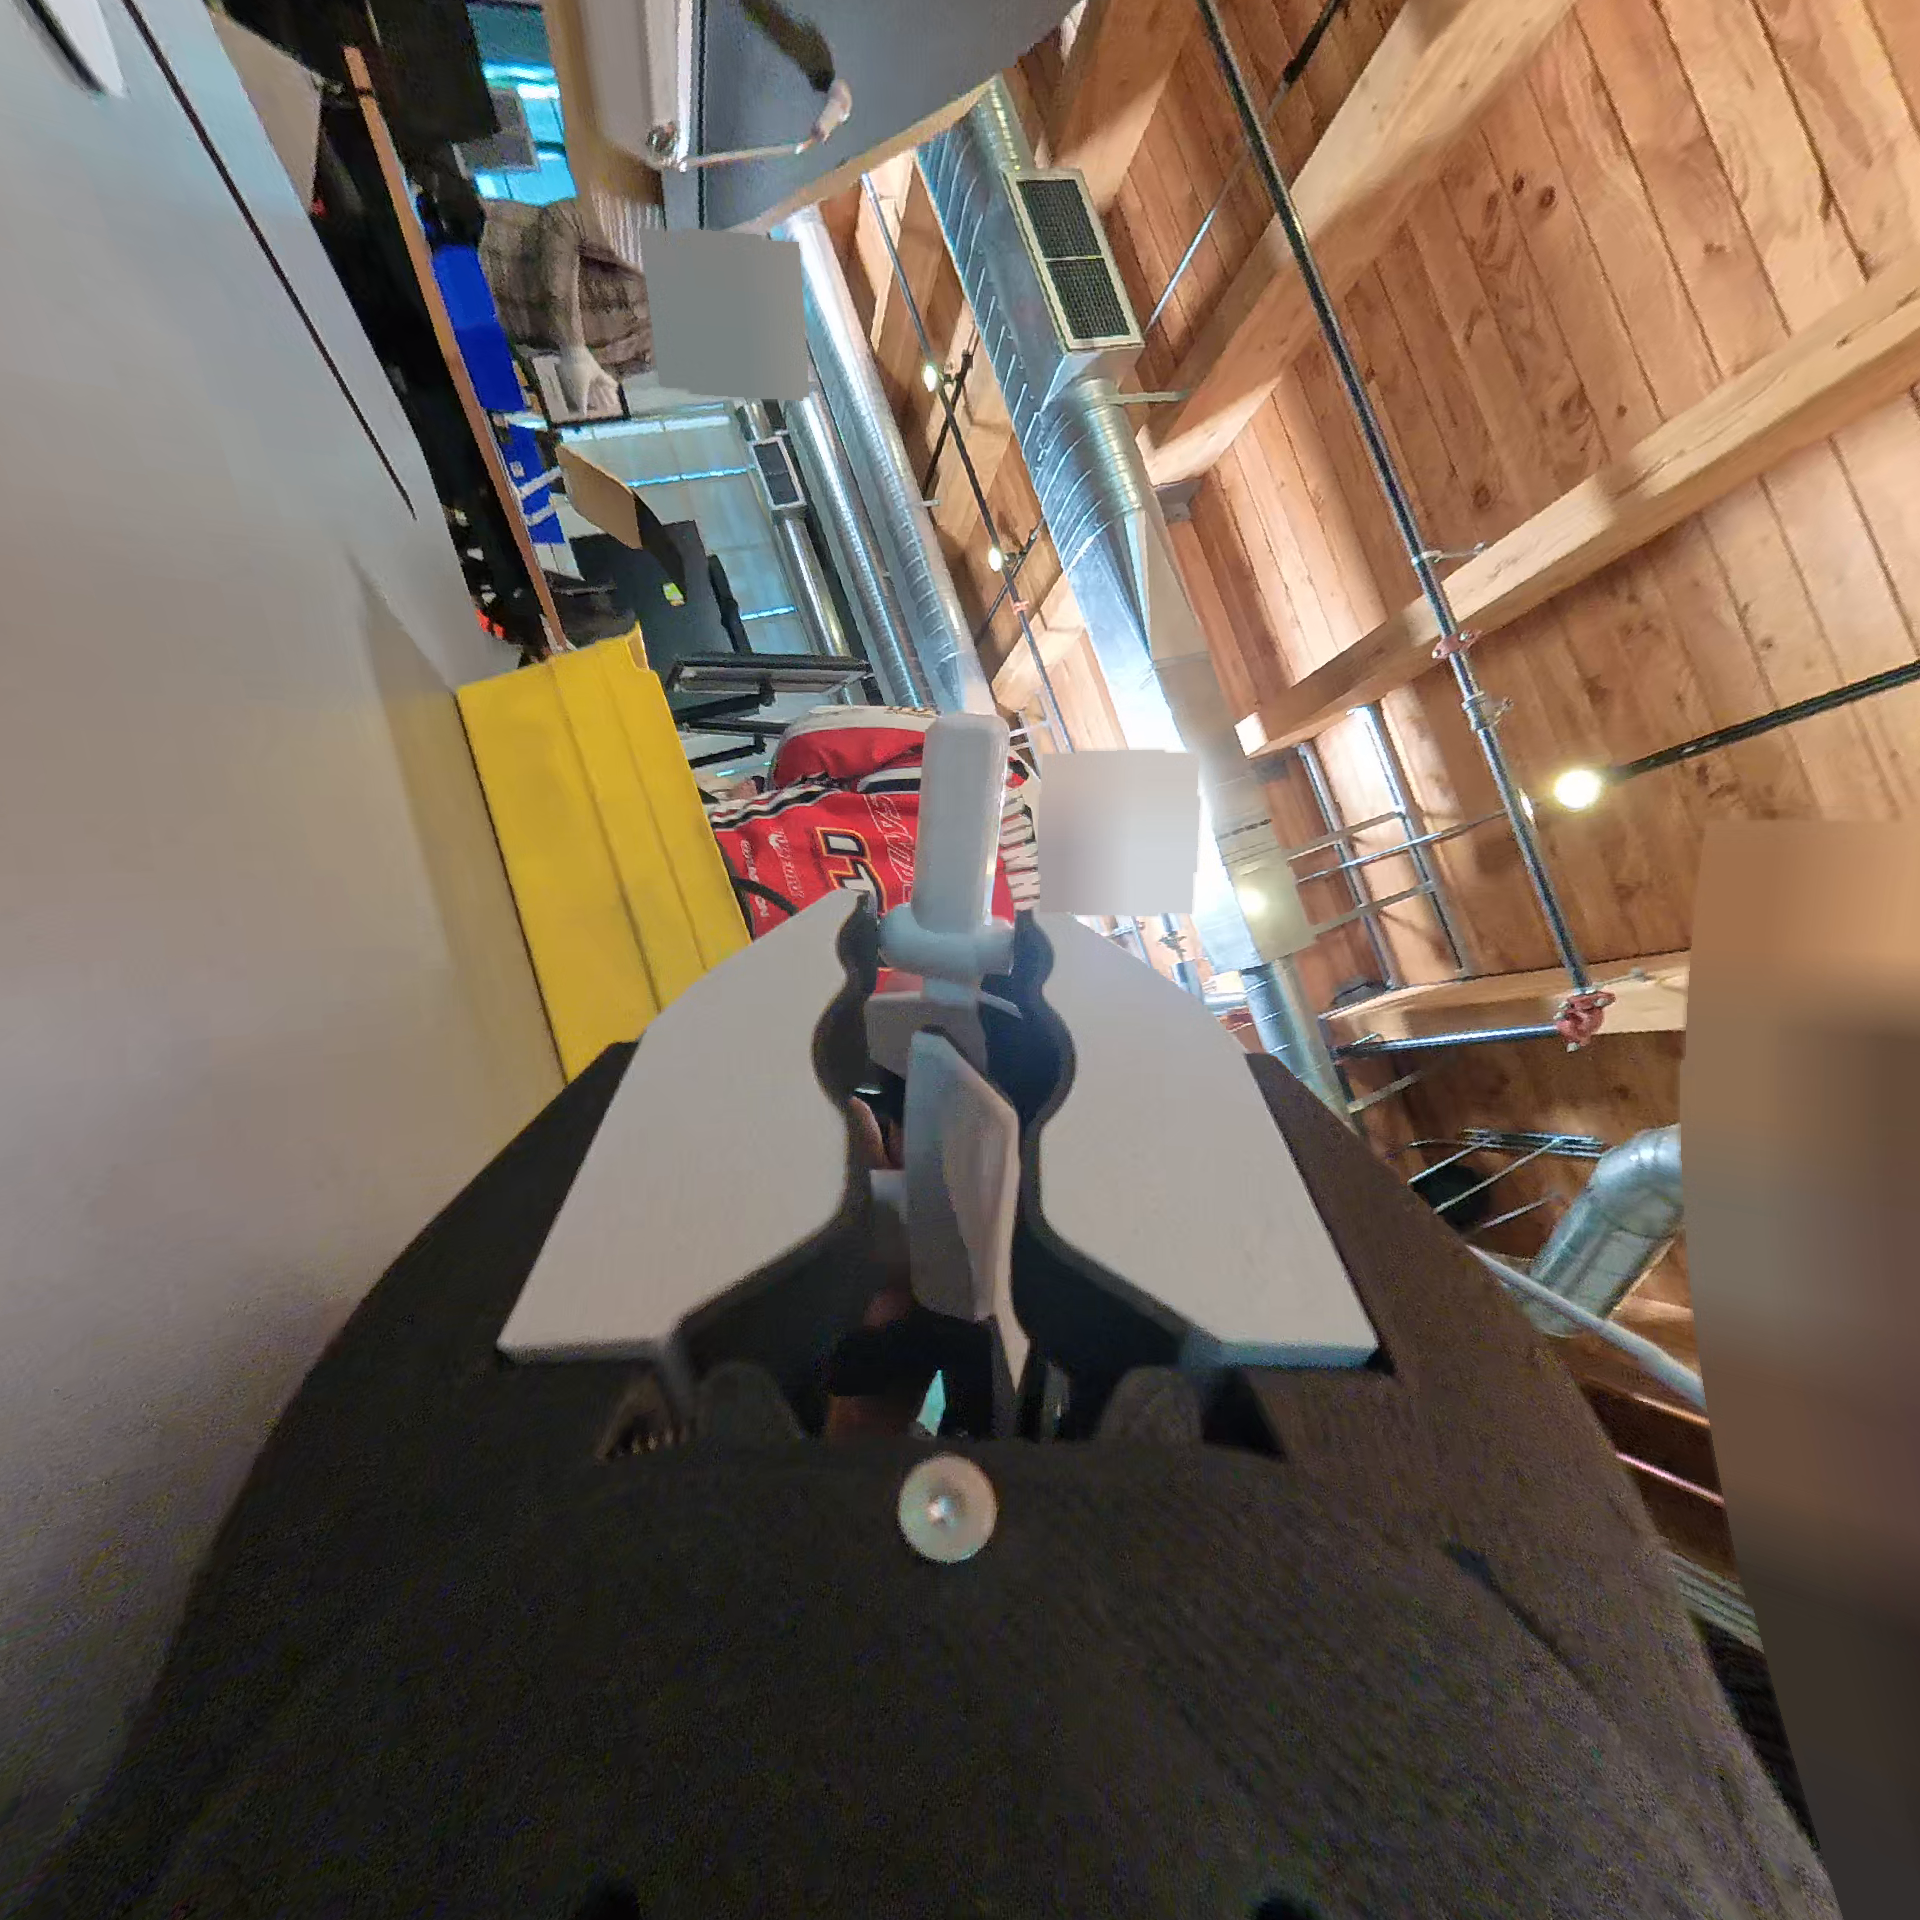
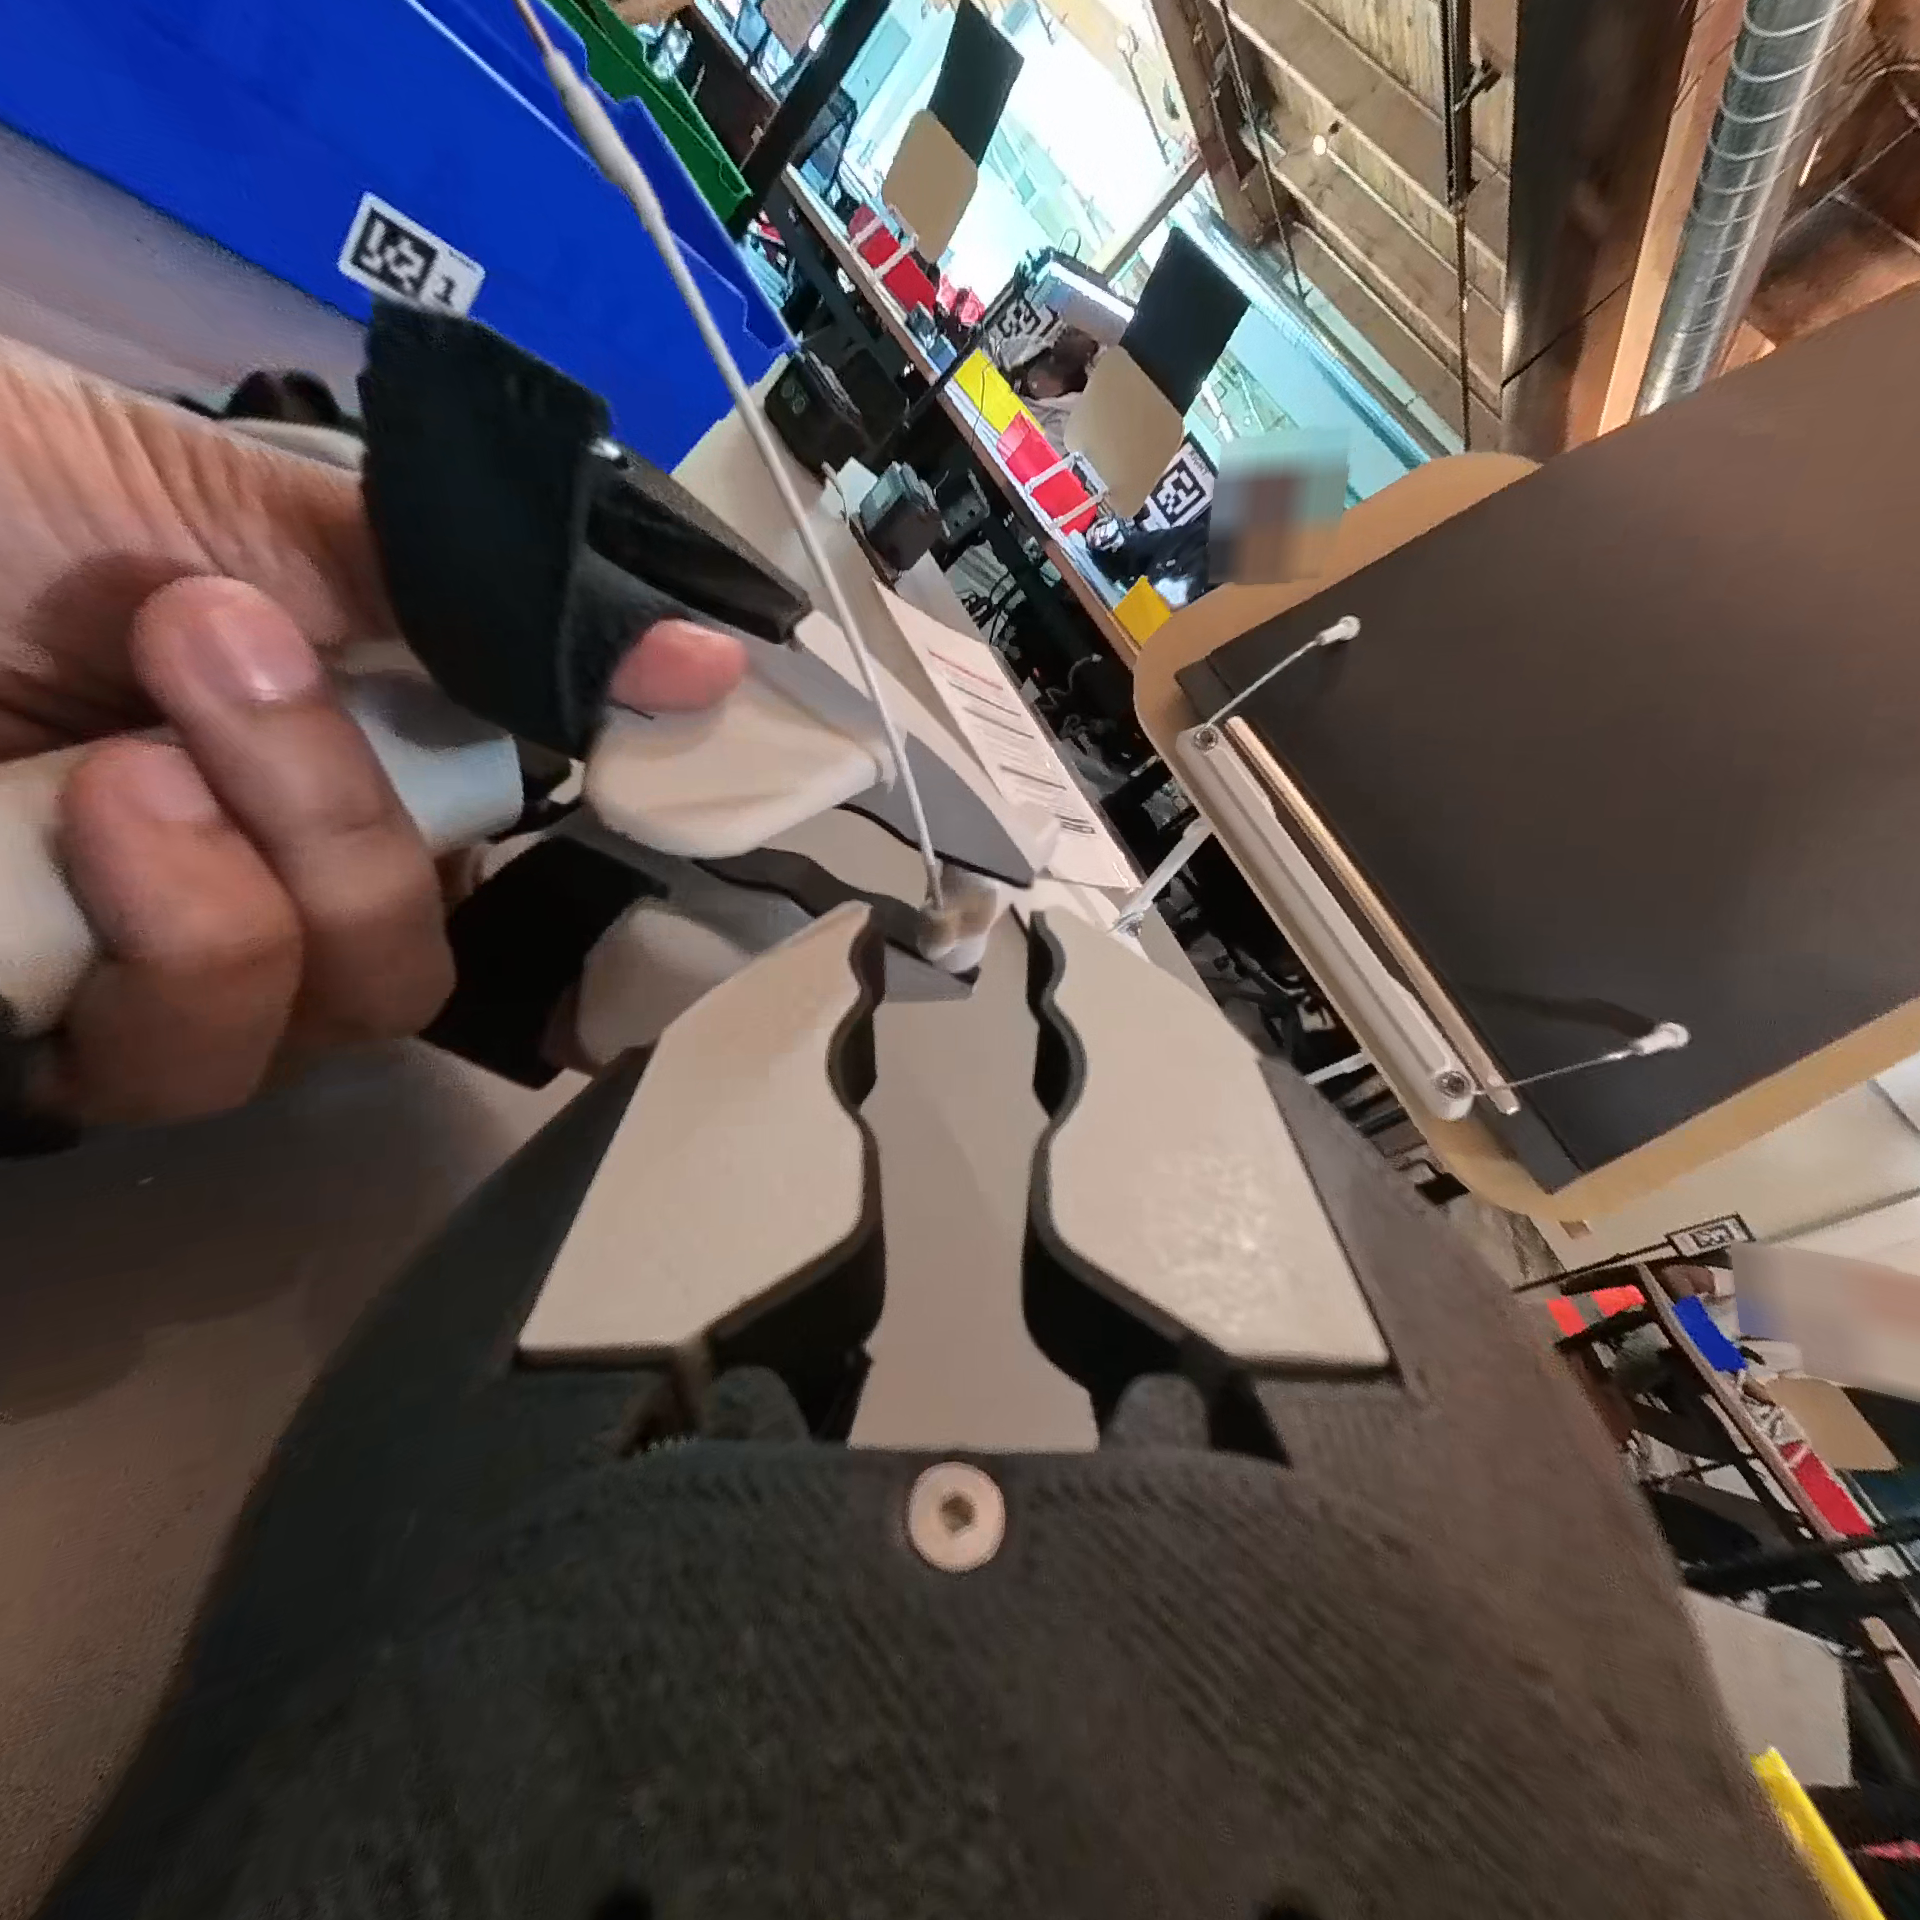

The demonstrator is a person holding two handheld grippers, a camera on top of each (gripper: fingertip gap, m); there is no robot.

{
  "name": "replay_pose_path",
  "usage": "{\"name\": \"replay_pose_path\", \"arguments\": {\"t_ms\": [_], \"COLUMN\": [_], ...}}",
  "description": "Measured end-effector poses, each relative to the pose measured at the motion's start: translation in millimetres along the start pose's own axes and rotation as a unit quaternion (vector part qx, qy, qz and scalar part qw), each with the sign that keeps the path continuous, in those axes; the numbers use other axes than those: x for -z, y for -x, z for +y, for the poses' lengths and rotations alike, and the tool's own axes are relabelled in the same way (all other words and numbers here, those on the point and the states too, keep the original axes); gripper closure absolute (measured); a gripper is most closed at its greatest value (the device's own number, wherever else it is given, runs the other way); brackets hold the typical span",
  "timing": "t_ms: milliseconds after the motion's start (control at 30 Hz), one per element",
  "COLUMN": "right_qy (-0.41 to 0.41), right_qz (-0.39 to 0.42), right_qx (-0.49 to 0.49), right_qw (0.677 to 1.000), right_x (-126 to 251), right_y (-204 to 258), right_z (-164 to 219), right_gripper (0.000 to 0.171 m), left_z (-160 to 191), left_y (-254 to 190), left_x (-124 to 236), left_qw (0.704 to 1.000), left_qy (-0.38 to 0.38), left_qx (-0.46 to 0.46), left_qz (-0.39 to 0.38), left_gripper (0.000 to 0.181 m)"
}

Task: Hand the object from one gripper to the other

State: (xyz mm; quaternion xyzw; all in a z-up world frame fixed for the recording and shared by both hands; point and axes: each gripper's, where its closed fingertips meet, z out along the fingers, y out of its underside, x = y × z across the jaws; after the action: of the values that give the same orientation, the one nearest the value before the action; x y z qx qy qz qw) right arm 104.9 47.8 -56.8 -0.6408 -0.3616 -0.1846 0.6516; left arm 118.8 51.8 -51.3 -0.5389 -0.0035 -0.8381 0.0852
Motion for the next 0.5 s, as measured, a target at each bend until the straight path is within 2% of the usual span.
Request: {"name": "replay_pose_path", "arguments": {"t_ms": [67,200,400,433,500], "right_qy": [0.005,0.007,0.005,0.003,0.001], "right_qz": [-0.002,-0.008,-0.006,-0.002,0.001], "right_qx": [-0.002,-0.02,-0.02,-0.026,-0.051], "right_qw": [1.0,1.0,1.0,1.0,0.999], "right_x": [-1.1,0.9,2.6,3.1,4.8], "right_y": [1.0,-0.3,-4.0,-7.0,-14.4], "right_z": [1.3,0.2,-4.1,-4.2,-1.9], "right_gripper": [0.144,0.157,0.158,0.157,0.158], "left_z": [7.8,12.2,13.5,13.8,10.1], "left_y": [1.0,-0.3,-6.9,-6.9,-6.2], "left_x": [-1.3,-1.3,-2.6,-2.6,-2.1], "left_qw": [1.0,0.999,0.998,0.998,0.998], "left_qy": [0.005,-0.005,0.019,0.024,0.022], "left_qx": [0.015,0.045,0.045,0.044,0.034], "left_qz": [0.003,0.02,0.043,0.045,0.043], "left_gripper": [0.156,0.156,0.156,0.155,0.136]}}
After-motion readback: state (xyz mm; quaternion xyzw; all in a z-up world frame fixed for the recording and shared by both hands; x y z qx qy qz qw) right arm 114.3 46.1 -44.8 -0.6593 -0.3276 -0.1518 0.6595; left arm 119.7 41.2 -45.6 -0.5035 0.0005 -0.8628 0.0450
